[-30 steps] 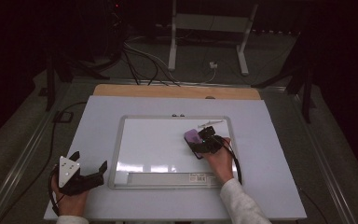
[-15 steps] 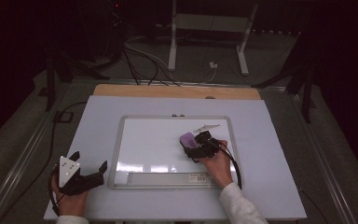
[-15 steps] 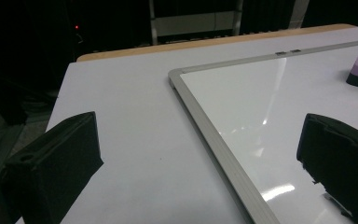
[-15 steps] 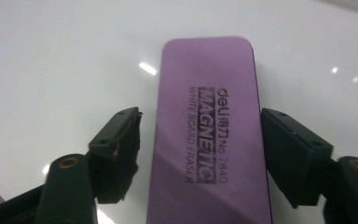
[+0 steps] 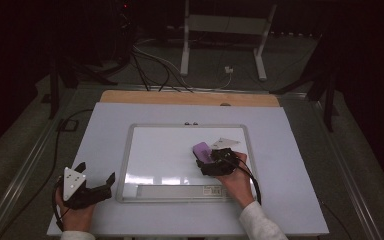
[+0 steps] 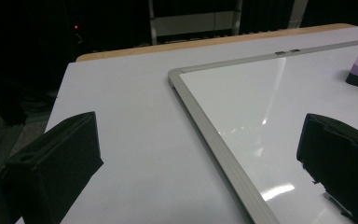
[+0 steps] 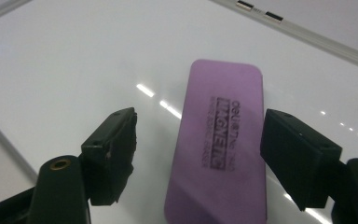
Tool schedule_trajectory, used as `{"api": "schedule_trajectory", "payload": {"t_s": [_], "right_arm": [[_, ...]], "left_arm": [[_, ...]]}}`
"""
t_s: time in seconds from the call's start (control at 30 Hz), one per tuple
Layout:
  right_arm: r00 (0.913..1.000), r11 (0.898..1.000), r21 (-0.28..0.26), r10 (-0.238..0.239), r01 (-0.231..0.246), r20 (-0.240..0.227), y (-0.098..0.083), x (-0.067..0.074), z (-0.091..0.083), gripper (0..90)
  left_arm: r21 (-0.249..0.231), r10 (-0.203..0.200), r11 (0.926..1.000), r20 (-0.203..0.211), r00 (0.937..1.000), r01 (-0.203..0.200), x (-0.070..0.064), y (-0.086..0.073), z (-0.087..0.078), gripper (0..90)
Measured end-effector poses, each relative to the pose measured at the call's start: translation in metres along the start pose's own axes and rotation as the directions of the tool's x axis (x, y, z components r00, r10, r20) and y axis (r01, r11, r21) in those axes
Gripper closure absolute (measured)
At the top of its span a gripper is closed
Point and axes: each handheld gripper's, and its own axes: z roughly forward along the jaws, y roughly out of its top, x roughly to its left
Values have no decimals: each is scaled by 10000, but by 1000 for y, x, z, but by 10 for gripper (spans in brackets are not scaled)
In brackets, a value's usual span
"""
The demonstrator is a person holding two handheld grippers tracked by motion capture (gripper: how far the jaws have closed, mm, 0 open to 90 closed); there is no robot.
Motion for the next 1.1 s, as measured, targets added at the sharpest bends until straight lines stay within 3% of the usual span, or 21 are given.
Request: {"api": "schedule_trajectory", "payload": {"t_s": [0.17,0.77,1.1], "right_arm": [[9998,9996,233,-189,187,78,-5,1,3,271],[9982,9988,273,-422,411,426,-7,1,4,275],[9969,9971,693,-366,317,697,-6,-9,7,290]], "left_arm": [[-6,1,10000,-14,10000,-1,0,0,-1,4],[8,40,10000,8,10000,-40,-1,0,0,4],[13,37,10000,3,10000,-37,-1,0,0,4]]}}
